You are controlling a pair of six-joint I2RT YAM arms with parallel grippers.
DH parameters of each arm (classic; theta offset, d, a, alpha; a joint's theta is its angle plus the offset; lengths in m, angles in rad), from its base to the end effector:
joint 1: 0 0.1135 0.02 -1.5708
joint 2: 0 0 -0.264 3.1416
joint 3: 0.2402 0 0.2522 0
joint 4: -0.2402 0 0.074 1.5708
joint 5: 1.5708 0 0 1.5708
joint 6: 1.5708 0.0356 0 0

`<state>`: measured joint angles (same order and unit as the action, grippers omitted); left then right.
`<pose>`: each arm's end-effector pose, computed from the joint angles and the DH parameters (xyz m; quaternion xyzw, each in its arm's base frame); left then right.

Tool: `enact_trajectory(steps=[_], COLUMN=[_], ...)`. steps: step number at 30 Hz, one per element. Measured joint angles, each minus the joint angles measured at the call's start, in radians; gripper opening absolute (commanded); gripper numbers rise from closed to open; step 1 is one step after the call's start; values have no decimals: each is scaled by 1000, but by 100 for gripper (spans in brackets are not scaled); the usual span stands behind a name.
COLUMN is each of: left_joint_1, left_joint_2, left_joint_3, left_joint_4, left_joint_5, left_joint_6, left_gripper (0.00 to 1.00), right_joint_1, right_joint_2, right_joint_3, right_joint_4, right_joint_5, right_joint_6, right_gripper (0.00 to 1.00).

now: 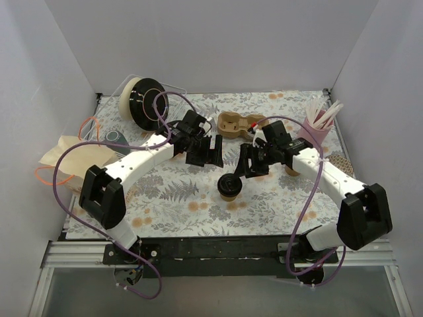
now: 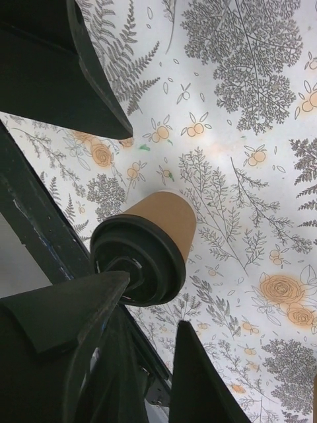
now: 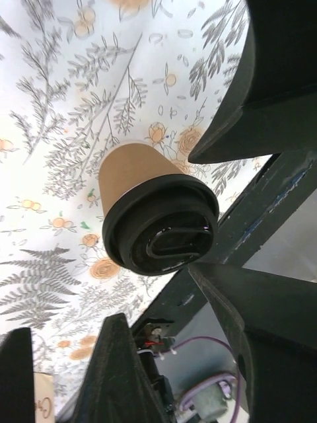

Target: Pack the takeout coffee

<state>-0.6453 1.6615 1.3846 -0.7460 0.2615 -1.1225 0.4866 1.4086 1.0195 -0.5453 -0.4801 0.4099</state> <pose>0.2760 -0.2193 0.2746 -0.1913 0.9358 -0.2870 0.0730 0.2482 0.1499 0.2517 -0.1097 0.9190 0.3352 0.1760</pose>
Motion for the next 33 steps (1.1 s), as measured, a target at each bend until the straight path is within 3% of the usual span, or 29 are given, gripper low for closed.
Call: enact_trajectory(steps=[6,11,18,24,33], left_joint_1=[0,2,0,-11,-34], left_joint_2=[-126,-318,-379,-362,-310], left_joint_3=[-3,-133,-385,-486,-546], left_joint_4=[-26,59,202,285,404], left_joint_5=[-18,39,163,197,201], left_joint_6=[-18,-71,-171,-243,-317], left_gripper=[89,69,61,58,58], right_joint_1=[33,95,109,109,109], right_joint_2=[-48,-54,-33,-3,12], right_joint_3=[141,178,178,165,129], right_joint_4=[-88,-123,-170,-181,-125], right_joint_5=[132,217,312,316,191], right_joint_6=[-29,-43,-38,-27,-37], right_gripper=[52,40,37,37,54])
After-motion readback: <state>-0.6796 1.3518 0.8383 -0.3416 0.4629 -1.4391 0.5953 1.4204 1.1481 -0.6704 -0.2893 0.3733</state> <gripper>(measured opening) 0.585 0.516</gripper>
